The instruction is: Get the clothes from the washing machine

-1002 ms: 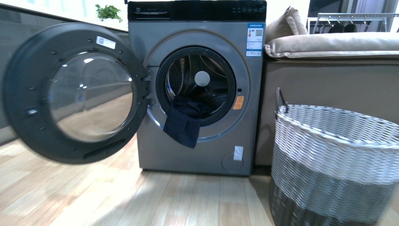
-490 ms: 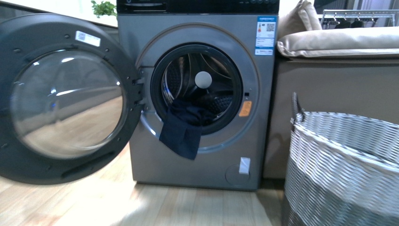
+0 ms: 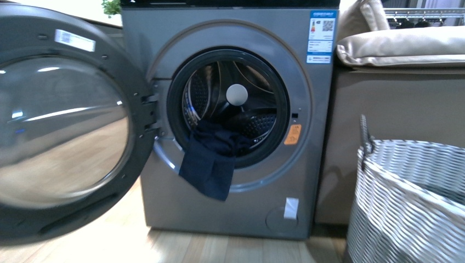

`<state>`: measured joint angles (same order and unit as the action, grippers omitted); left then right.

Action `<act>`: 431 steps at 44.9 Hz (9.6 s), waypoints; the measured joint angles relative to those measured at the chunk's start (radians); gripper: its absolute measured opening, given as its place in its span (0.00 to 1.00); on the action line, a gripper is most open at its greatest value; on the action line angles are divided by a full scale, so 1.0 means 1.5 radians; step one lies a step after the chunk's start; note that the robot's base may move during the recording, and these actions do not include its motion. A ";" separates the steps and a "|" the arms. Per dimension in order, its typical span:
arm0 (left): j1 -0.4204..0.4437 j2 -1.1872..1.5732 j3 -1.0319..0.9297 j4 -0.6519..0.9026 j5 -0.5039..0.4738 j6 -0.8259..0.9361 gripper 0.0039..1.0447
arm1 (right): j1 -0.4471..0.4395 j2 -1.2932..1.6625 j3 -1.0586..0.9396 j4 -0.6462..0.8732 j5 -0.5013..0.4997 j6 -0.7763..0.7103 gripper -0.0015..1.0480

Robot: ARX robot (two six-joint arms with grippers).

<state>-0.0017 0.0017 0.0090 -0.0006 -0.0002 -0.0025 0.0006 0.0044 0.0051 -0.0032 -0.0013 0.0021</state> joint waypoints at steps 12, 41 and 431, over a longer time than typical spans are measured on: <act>0.000 0.001 0.000 0.000 -0.001 0.000 0.94 | 0.000 0.000 0.000 0.000 -0.001 0.000 0.93; 0.000 0.001 0.000 0.000 0.000 0.000 0.94 | 0.000 0.000 0.000 0.000 0.000 0.000 0.93; -0.353 1.097 1.304 -0.070 0.110 0.076 0.06 | 0.210 0.874 0.643 0.537 -0.456 0.320 0.93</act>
<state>-0.5316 1.6478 1.9656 -0.1062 0.1642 0.1116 0.3161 1.3155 0.9703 0.8028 -0.6857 0.4820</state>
